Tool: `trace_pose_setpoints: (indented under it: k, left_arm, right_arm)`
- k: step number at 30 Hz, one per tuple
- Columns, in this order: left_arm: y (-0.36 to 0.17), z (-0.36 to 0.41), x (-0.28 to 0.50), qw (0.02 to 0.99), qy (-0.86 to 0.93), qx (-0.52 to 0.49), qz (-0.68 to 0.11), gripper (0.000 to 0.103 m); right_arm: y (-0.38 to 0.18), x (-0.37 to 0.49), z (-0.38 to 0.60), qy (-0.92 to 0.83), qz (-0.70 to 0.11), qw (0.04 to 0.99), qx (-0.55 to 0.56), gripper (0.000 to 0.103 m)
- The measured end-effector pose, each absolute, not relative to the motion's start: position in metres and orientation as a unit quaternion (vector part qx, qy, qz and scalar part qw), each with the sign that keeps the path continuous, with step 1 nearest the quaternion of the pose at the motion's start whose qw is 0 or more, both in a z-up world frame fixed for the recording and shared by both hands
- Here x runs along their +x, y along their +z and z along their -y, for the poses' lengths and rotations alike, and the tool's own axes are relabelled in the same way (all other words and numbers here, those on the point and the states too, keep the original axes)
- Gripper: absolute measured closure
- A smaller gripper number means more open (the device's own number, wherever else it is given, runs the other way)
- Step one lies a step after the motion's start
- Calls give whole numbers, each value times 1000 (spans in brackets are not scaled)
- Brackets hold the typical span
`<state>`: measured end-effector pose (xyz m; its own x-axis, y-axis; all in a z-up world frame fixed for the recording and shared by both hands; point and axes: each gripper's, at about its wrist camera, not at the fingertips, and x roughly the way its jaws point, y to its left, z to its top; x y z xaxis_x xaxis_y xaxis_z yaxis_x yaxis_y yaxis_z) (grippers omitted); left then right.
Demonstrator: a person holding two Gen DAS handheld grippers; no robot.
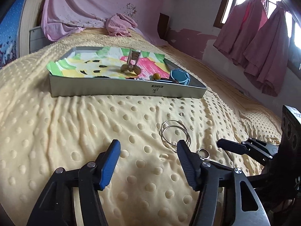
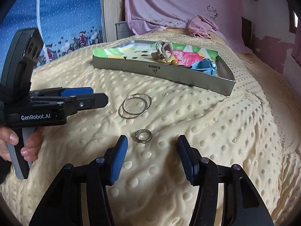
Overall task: Organize jewelry
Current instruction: 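Grasp the large silver hoop rings with the left tool while the right tool grasps the small ring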
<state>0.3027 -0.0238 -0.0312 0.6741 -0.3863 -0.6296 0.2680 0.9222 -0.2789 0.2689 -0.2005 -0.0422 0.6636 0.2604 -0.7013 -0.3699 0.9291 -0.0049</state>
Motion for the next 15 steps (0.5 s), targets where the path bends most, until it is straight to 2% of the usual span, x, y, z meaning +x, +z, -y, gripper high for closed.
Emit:
trace_pose_setpoints:
  k: [9,11,15]
  left_arm:
    - [-36,23,313,902,-196,-105,-369,45]
    - [-36,27,316,900,-202,-103,-372,53]
    - [-39,38,322,894,-210,-89,-385,59]
  right_arm:
    - [-47,286,195,150,-383,907,-96,61]
    - [-47,290,196,144,-380,909,-96,62]
    - [-48,304,203,139,-379,912,-81,66]
